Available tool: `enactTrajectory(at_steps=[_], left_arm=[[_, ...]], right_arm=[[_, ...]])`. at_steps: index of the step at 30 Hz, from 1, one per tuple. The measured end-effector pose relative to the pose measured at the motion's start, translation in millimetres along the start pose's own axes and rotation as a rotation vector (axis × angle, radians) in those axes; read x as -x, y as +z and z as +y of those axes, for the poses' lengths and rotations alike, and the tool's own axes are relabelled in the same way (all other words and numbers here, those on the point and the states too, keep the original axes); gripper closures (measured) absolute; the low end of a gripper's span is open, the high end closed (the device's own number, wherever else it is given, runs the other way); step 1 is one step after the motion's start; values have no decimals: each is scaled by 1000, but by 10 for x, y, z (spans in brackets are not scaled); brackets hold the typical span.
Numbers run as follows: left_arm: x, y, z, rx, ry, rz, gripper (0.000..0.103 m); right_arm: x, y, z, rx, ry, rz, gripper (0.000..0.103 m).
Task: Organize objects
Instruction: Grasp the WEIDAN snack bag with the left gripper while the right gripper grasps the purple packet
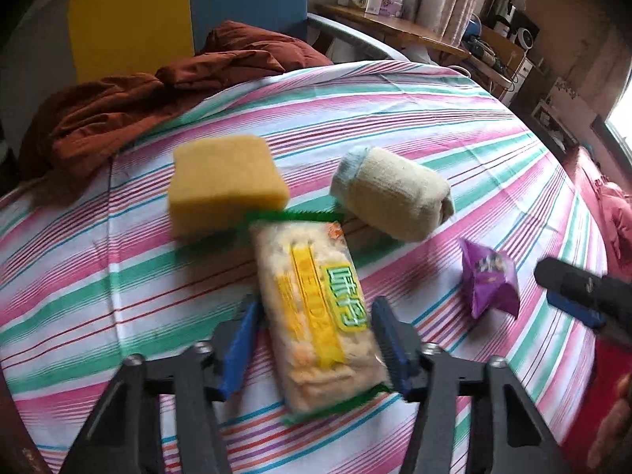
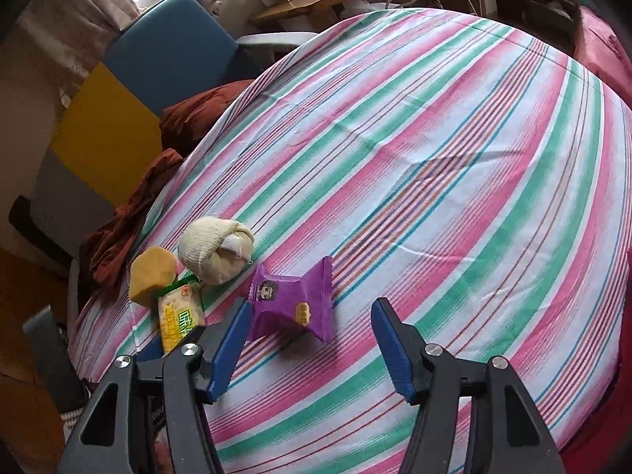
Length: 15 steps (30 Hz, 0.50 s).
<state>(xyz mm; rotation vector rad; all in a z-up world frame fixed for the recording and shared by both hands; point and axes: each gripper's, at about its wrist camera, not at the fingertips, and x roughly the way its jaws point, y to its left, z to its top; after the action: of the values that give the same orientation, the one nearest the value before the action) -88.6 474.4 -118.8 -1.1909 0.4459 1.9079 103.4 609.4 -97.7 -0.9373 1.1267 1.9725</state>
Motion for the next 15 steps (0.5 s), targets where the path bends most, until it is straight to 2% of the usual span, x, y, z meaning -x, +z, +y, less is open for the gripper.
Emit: enactTrajectory(at_steps=[9, 11, 15], left_arm=[[286, -438, 134, -2, -27, -17, 57], [339, -528, 154, -2, -29, -18, 57], [435, -698, 207, 9, -43, -15, 57]], right_arm=[[-151, -6, 125, 79, -29, 35, 39], [-122, -1, 140, 99, -41, 18, 39], [-38, -29, 302, 227, -52, -20, 38]])
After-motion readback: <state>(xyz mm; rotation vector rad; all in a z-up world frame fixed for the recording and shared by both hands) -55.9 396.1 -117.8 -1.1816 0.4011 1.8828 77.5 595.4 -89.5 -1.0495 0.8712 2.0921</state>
